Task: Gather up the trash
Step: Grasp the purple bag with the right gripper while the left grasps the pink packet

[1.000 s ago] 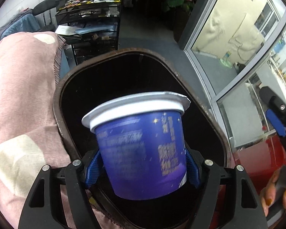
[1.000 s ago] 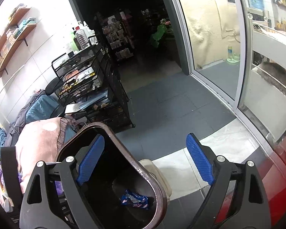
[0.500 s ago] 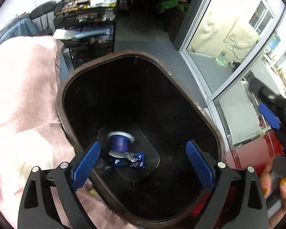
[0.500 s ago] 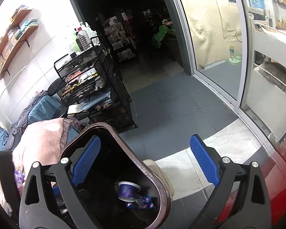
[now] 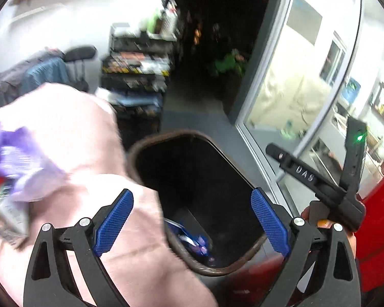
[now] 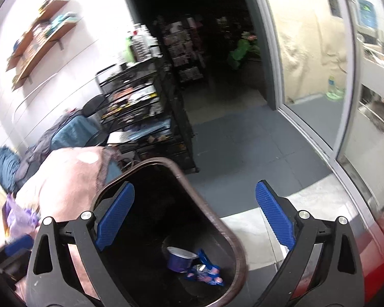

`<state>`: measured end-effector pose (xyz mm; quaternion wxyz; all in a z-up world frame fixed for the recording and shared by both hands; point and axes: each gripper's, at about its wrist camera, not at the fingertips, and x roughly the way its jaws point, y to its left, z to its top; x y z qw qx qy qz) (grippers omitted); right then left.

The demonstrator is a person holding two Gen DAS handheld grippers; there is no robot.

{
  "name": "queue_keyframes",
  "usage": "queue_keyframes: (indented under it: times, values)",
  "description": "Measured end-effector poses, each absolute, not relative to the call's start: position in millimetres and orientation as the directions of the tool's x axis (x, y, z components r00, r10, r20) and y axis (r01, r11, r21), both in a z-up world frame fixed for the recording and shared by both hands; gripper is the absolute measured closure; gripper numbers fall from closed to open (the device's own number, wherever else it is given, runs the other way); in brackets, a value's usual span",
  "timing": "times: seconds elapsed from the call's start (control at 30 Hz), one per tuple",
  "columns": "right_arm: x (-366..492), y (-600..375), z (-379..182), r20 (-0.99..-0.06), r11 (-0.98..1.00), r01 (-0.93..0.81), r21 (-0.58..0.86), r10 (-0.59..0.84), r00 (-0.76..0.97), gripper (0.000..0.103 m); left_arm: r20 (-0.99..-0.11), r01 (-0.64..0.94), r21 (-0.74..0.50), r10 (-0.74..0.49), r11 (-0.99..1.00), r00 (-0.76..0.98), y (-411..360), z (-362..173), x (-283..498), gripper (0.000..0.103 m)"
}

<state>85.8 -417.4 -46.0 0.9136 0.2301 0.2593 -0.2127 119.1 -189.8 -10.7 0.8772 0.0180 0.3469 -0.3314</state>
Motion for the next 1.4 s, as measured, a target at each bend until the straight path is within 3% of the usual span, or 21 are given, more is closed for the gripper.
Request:
queue_keyframes:
  times: [0.17, 0.33, 0.5, 0.9, 1.17, 1.3, 1.4]
  values:
    - [92, -388, -39, -0.542, 0.859, 0.42, 0.293, -0.213, 0.813, 0.009, -0.536, 0.539, -0.157, -0.529, 0.828, 0.657, -145, -3, 104, 0.009]
    - [104, -354, -35, -0.538, 0.899, 0.33, 0.286, -0.134, 0.832, 0.008, -0.524, 0.457, -0.152, -0.463, 0.877, 0.715, -106, -6, 103, 0.008]
    - [119, -312, -27, -0.529, 0.938, 0.202, 0.281, -0.024, 0.848, 0.008, -0.533, 0.354, -0.169, -0.387, 0.92, 0.752, -59, -11, 114, 0.008]
    - [166, -228, -10, -0.52, 0.945, -0.114, 0.307, 0.266, 0.812, 0.008, -0.566, 0.229, -0.073, -0.23, 0.971, 0.792, 14, -8, 163, 0.009]
    - [205, -196, -8, -0.542, 0.929, -0.229, 0.292, 0.358, 0.76, 0.008, -0.625, 0.239, -0.015, -0.196, 0.971, 0.756, 26, -16, 203, 0.02]
    - [223, -182, -8, -0.558, 0.911, -0.296, 0.288, 0.411, 0.721, 0.009, -0.654, 0.258, 0.036, -0.173, 0.965, 0.736, 21, -20, 221, 0.021]
    - [237, -169, -10, -0.574, 0.908, -0.331, 0.255, 0.418, 0.704, 0.014, -0.667, 0.266, 0.053, -0.164, 0.962, 0.727, 18, -21, 233, 0.027]
